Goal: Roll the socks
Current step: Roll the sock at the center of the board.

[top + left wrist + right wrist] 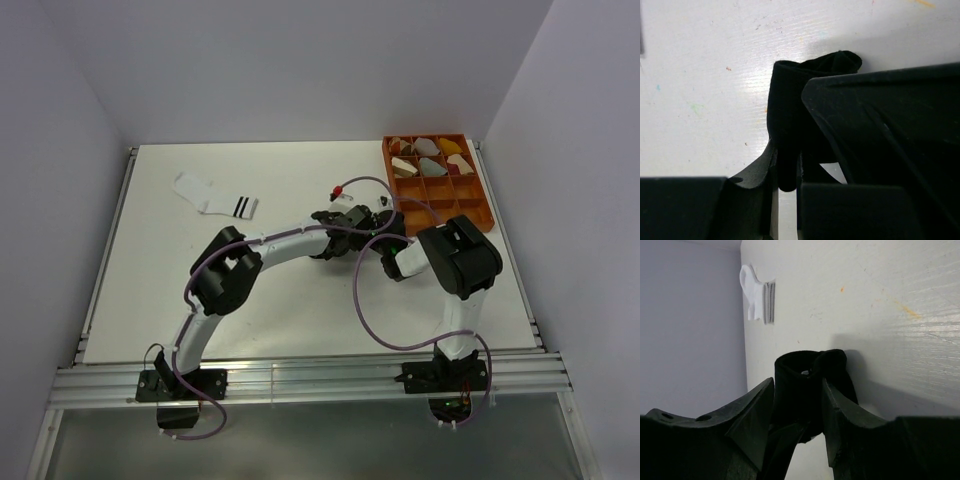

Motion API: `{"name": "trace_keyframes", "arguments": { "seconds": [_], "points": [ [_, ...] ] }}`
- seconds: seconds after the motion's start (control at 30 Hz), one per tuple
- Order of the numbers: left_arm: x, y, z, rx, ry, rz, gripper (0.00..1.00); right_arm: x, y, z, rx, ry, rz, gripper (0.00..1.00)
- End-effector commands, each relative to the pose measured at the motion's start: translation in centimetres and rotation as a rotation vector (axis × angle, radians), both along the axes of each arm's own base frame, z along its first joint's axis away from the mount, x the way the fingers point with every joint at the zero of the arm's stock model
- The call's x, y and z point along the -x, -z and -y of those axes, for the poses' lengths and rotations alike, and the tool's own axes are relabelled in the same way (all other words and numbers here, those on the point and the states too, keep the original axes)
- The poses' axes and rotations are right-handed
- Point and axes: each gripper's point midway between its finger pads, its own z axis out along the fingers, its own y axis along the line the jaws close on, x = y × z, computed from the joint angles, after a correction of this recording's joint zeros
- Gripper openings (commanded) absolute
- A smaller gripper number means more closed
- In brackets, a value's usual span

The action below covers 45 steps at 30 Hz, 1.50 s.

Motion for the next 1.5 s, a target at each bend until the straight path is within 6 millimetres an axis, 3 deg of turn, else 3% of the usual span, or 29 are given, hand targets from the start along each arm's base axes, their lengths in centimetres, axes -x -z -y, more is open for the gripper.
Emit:
{"name": "trace_keyframes", "arguments": {
  "seconds": [0.0,0.13,0.2,0.23,0.27,0.37,0.43,0.57,0.67,0.77,0.8,0.87,0.9,0.93,1.0,1.03,1.13,1.3,1.47],
  "points": [
    [1.0,1.3,-0.3,-0.071,0.033,-0.035,0.00,-0.7,-1.4,-1.0,-0.052,-0.019,0.046,0.50],
    [1.3,1.5,0.1,-0.074,0.051,-0.034,0.00,-0.6,-0.5,-1.2,-0.059,-0.032,0.023,0.48],
    [1.4,1.6,0.2,-0.077,0.052,-0.030,0.00,-0.4,0.1,-1.1,-0.057,-0.030,0.009,0.40],
    [1.4,1.7,0.2,-0.076,0.051,-0.030,0.00,-0.3,0.2,-1.1,-0.057,-0.031,0.009,0.35],
    [1.5,1.5,0.2,-0.069,0.051,-0.027,0.00,-0.3,0.4,-1.0,-0.053,-0.028,0.003,0.19],
    [1.6,1.3,0.4,-0.039,0.051,-0.025,0.02,0.1,1.1,-0.8,-0.034,-0.028,-0.006,0.00],
    [1.9,1.4,0.6,-0.012,0.056,-0.033,0.10,0.3,1.5,-0.5,-0.015,-0.029,-0.004,0.00],
    [2.0,0.2,1.4,0.072,0.054,-0.027,0.44,0.7,2.1,-0.2,0.014,-0.031,0.012,0.00],
    [2.0,-0.8,1.8,0.162,0.046,-0.032,0.61,0.8,2.5,-0.1,0.026,-0.036,0.023,0.00],
    [1.3,-2.1,1.8,0.292,0.028,-0.044,0.68,0.8,3.0,0.1,0.048,-0.036,0.031,0.00],
    [1.6,-1.6,1.3,0.318,0.018,-0.063,0.69,0.9,3.0,0.1,0.059,-0.040,0.039,0.00],
    [1.4,-3.5,2.4,0.466,0.040,-0.071,0.70,0.8,3.0,0.2,0.065,-0.041,0.047,0.00],
    [1.2,-2.8,1.1,0.498,0.005,-0.089,0.70,0.9,3.0,0.2,0.071,-0.044,0.052,0.00],
    [1.1,-4.2,1.2,0.566,0.011,-0.079,0.71,0.9,2.9,0.2,0.072,-0.044,0.057,0.00],
    [0.8,-4.5,0.7,0.672,0.003,-0.089,0.73,0.8,2.8,0.1,0.081,-0.050,0.072,0.00],
    [0.6,-5.9,0.6,0.724,0.011,-0.073,0.74,0.8,2.7,0.2,0.082,-0.049,0.077,0.00],
    [0.4,-6.9,-0.1,0.848,0.004,-0.075,0.79,0.8,2.7,0.1,0.097,-0.057,0.089,0.00],
    [-0.3,-5.5,-1.8,0.924,-0.048,-0.127,0.81,0.8,2.6,0.1,0.103,-0.063,0.098,0.00],
    [-0.3,-4.7,-1.6,1.020,-0.039,-0.190,0.81,0.9,2.5,0.0,0.115,-0.065,0.111,0.00]
  ]
}}
